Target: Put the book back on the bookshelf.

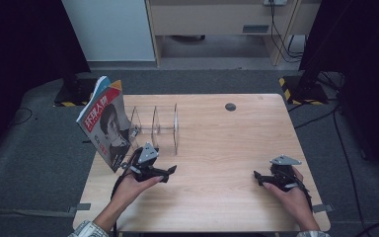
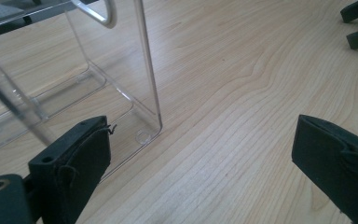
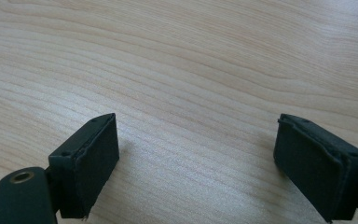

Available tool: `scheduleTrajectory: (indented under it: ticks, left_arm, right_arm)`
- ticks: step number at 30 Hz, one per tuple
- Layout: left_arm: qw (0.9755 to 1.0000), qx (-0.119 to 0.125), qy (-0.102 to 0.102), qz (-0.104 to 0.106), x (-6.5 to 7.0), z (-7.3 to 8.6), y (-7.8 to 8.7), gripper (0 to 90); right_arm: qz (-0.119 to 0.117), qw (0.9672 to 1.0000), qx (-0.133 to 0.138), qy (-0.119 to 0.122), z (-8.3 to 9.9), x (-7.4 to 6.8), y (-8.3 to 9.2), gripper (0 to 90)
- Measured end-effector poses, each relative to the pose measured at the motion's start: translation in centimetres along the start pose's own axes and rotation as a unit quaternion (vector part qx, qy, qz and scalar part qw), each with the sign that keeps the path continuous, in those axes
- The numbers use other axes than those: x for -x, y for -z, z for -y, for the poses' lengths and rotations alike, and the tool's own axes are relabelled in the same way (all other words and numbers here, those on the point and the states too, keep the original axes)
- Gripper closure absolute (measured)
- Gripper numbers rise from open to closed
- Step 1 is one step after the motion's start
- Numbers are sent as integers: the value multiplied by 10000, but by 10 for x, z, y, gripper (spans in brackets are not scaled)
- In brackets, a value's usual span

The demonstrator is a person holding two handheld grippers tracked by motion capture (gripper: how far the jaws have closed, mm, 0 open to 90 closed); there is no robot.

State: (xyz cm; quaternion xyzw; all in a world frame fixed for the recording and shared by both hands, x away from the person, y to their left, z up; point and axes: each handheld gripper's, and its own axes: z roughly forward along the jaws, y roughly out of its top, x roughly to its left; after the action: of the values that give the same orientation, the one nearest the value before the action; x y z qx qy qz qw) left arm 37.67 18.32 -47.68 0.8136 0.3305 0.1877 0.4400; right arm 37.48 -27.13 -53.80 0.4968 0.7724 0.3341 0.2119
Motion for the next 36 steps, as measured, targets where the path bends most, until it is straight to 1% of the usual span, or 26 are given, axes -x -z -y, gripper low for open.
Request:
scheduleTrajectory:
  ticks: [5, 11, 14, 18, 23, 31, 33, 36]
  left_arm:
    - [9999, -19, -81, 74, 7, -6, -7, 41]
    - [9999, -33, -99, 116, 13, -9, -13, 41]
    - [9997, -61, -174, 156, 17, -13, -17, 41]
    - [9995, -67, -213, 226, 24, -18, -23, 41]
    - [9989, -162, -247, 355, 34, -22, -36, 42]
    - [9976, -343, -263, 532, 48, -24, -55, 42]
    - [9973, -395, -285, 557, 52, -24, -58, 42]
    - [9963, -464, -376, 617, 58, -23, -65, 42]
  right_arm:
    - [8, 10000, 11, 0, 0, 0, 0, 144]
    - [2, 10000, 12, 0, 0, 0, 0, 144]
    - [-1, 10000, 11, -10, 0, 0, 0, 144]
    - [-12, 10000, 15, -5, 1, -1, 1, 144]
    - [-7, 10000, 18, 0, 1, -1, 1, 144]
    - [-10, 10000, 17, -5, 1, -1, 1, 144]
    - [-11, 10000, 17, -4, 1, -1, 1, 144]
    - [-12, 10000, 16, -2, 1, -1, 1, 144]
